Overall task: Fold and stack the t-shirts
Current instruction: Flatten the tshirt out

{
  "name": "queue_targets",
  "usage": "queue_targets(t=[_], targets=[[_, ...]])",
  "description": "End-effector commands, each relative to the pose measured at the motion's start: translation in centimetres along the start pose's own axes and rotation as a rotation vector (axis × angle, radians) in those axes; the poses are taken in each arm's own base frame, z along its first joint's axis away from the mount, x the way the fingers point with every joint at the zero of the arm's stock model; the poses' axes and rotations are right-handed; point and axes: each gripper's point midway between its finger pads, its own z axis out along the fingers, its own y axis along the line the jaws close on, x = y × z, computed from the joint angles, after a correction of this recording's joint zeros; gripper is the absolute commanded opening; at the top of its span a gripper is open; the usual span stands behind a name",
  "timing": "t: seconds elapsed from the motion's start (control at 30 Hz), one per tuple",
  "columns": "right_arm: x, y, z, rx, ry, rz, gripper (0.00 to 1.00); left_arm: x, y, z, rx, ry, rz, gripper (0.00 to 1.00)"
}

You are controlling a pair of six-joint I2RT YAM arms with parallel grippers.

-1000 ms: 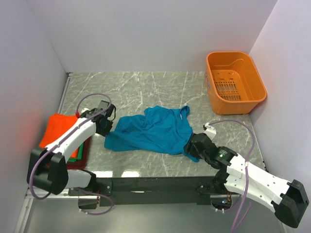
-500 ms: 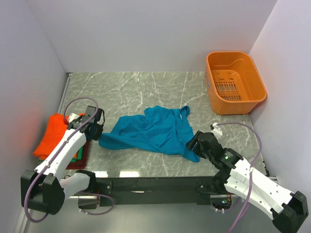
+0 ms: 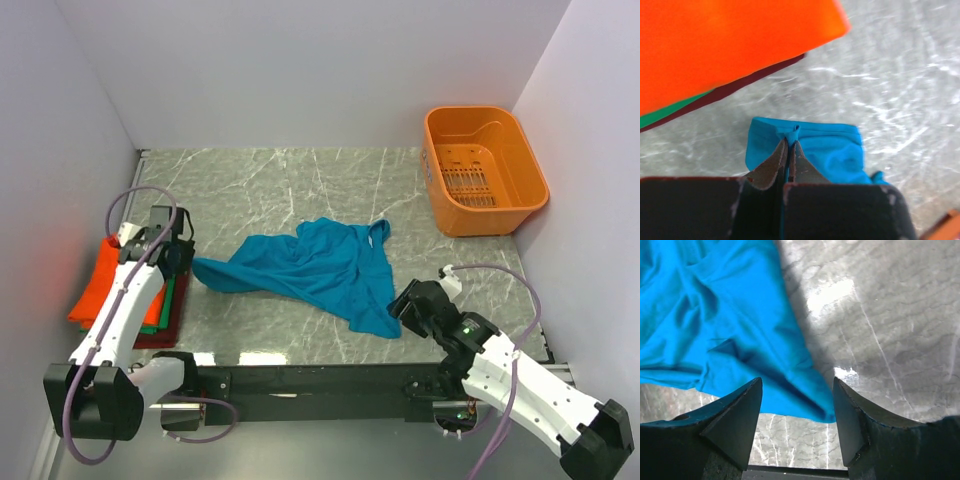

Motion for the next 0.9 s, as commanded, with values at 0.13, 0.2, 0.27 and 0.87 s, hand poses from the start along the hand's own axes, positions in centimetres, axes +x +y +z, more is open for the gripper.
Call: queue_targets(t=[0.13, 0.2, 0.27, 0.87], targets=[[-0.1, -0.2, 0.6, 0.01, -0.003, 0.021, 0.6, -1.3, -3.6, -1.0, 0.11, 0.005, -0.012, 0.01], [0.4, 0.3, 0.8, -0.009, 0.027, -0.022, 0.58, -1.1, -3.5, -0.7, 0.108, 0.012, -0.004, 0.01], [0.9, 0.2, 1.2, -0.002, 0.049, -0.054, 0.58, -0.8, -3.5, -0.4, 0.103, 0.02, 0.001, 0.01], [-1.0, 2.2, -0.3, 0.286, -0.124, -0.431, 0.37, -0.3, -3.8, 0.0, 0.11, 0.041, 0.028, 0.01]])
